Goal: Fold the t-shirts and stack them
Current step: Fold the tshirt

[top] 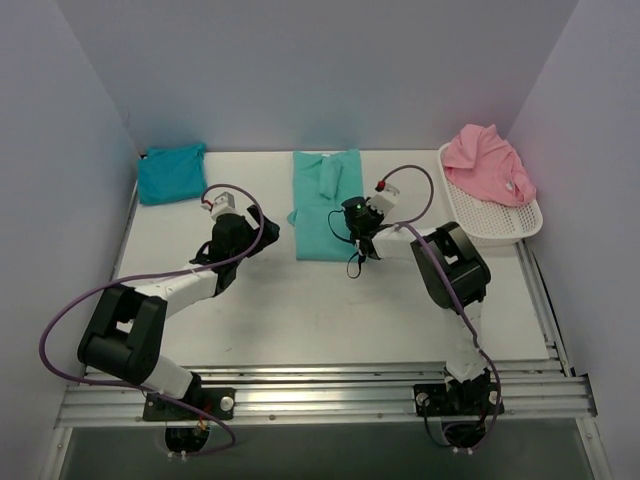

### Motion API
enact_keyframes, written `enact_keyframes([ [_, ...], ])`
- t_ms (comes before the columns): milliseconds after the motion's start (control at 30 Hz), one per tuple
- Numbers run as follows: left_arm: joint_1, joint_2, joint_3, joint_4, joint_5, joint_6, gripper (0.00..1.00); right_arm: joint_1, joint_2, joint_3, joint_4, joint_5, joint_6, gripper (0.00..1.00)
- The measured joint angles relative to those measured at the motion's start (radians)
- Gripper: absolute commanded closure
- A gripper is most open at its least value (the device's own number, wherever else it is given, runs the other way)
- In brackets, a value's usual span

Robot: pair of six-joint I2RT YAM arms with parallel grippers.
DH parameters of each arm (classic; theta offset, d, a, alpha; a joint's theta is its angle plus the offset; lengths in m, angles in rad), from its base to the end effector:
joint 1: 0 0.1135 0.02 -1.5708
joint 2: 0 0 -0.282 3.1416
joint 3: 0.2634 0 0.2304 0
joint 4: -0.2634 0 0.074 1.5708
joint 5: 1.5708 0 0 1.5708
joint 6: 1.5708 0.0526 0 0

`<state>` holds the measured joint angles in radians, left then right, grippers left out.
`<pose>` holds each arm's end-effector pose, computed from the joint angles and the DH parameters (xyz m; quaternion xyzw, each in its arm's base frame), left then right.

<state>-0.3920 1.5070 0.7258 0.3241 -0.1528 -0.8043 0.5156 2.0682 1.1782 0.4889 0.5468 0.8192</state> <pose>0.2944 -0.1130 0.2253 -0.2127 0.8203 -0.2432 0.4720 0.4056 0.1984 0.1798 0.2688 0.7711 0.1522 0.5569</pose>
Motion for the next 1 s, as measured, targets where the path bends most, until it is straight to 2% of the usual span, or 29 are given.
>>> enact_keyframes([
  [200,0.0,0.001,0.0,0.002,0.0,0.0,0.06,-0.002,0.024,0.009,-0.036,0.017,0.042,1.0],
  [233,0.0,0.001,0.0,0.002,0.0,0.0,0.06,-0.003,0.024,0.011,-0.041,0.02,0.049,0.96],
  [267,0.0,0.001,0.0,0.002,0.0,0.0,0.06,-0.005,0.024,0.014,-0.048,0.025,0.057,0.79],
  [333,0.0,0.001,0.0,0.002,0.0,0.0,0.06,-0.008,0.024,0.016,-0.056,0.037,0.079,0.59],
  [367,0.0,0.001,0.0,0.002,0.0,0.0,0.06,-0.009,0.024,0.019,-0.055,0.044,0.084,0.39],
  [400,0.0,0.001,0.0,0.002,0.0,0.0,0.06,-0.011,0.024,0.023,-0.051,0.055,0.095,0.26],
  [433,0.0,0.001,0.0,0.002,0.0,0.0,0.06,-0.011,0.024,0.03,-0.047,0.062,0.099,0.18],
  [467,0.0,0.001,0.0,0.002,0.0,0.0,0.06,-0.012,0.024,0.035,-0.047,0.069,0.097,0.05],
  [500,0.0,0.001,0.0,0.002,0.0,0.0,0.06,-0.013,0.024,0.037,-0.046,0.074,0.097,0.01],
  [800,0.0,0.001,0.0,0.001,0.0,0.001,0.06,-0.01,-0.006,0.042,-0.121,0.106,0.061,0.0],
  [1000,0.0,-0.029,0.0,-0.011,-0.002,0.005,0.06,0.025,-0.16,0.053,-0.211,0.18,0.005,0.0],
])
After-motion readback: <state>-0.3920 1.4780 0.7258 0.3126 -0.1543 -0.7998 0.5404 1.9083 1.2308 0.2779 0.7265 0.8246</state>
